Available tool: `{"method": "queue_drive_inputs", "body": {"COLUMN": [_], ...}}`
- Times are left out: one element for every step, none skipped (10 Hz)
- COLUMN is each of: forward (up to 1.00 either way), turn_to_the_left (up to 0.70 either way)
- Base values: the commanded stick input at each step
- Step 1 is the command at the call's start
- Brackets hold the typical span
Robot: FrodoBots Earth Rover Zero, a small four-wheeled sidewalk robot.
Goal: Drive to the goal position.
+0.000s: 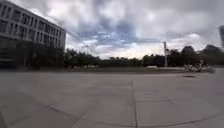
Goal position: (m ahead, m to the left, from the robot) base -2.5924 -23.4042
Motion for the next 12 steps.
{"method": "queue_drive_inputs", "body": {"forward": [0.0,0.0,0.0,0.0,0.0,0.0,0.0,0.0,0.0,0.0,0.0,0.0], "turn_to_the_left": [-1.0,-1.0,-1.0,-1.0,-1.0,-1.0,-1.0,-1.0,-1.0,-1.0,-1.0,-1.0]}}
